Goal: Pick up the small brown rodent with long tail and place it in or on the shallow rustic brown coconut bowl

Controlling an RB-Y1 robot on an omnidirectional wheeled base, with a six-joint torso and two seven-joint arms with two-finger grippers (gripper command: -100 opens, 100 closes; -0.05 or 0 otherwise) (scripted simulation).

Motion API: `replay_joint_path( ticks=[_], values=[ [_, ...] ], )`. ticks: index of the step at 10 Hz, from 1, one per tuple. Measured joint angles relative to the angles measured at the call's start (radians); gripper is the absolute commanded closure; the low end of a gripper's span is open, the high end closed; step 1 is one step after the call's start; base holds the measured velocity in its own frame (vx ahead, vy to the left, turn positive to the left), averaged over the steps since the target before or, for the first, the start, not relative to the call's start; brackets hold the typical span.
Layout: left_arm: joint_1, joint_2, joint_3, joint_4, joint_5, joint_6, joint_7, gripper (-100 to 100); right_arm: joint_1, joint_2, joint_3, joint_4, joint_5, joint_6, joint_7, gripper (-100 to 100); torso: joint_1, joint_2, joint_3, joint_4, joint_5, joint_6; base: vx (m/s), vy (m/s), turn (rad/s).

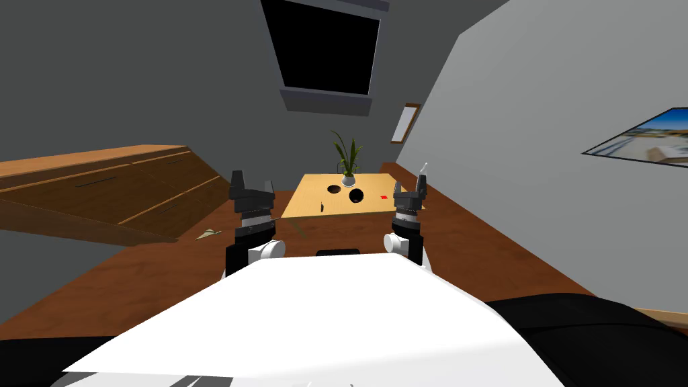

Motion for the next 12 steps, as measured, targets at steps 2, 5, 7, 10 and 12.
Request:
replay_joint_path(
  ticks=[2, 5, 7, 10, 12],
  values=[
    [-0.007, 0.047, 0.015, 0.015, 0.001, 0.019, 0.019, -100, 0.000, 0.000, 0.000, 0.000, 0.000, 0.000, 0.000, 0, -0.002, -0.001, 0.000, 0.000, 0.000, 0.000, 0.020, -0.043, -0.062],
    [-0.027, 0.111, 0.053, 0.053, 0.001, 0.088, 0.075, -100, 0.000, 0.000, 0.000, 0.000, 0.000, 0.000, 0.000, 0, -0.004, -0.002, -0.001, -0.001, -0.001, 0.000, 0.039, -0.067, -0.091],
    [-0.052, 0.140, 0.090, 0.100, 0.000, 0.148, 0.125, -100, 0.000, 0.000, 0.000, 0.000, 0.000, 0.000, 0.000, 0, -0.006, -0.003, -0.002, -0.001, -0.001, 0.000, 0.044, -0.088, -0.085],
    [-0.073, 0.174, 0.148, 0.142, 0.008, 0.223, 0.203, -100, 0.000, 0.000, 0.000, 0.000, 0.000, 0.000, 0.000, 0, -0.006, -0.003, -0.002, -0.001, -0.001, 0.000, 0.041, -0.078, -0.095],
    [-0.074, 0.178, 0.169, 0.169, 0.005, 0.263, 0.248, -100, 0.000, 0.000, 0.000, 0.000, 0.000, 0.000, 0.000, 0, -0.004, -0.002, -0.001, -0.001, -0.001, 0.000, 0.031, -0.053, -0.074]
  ],
)
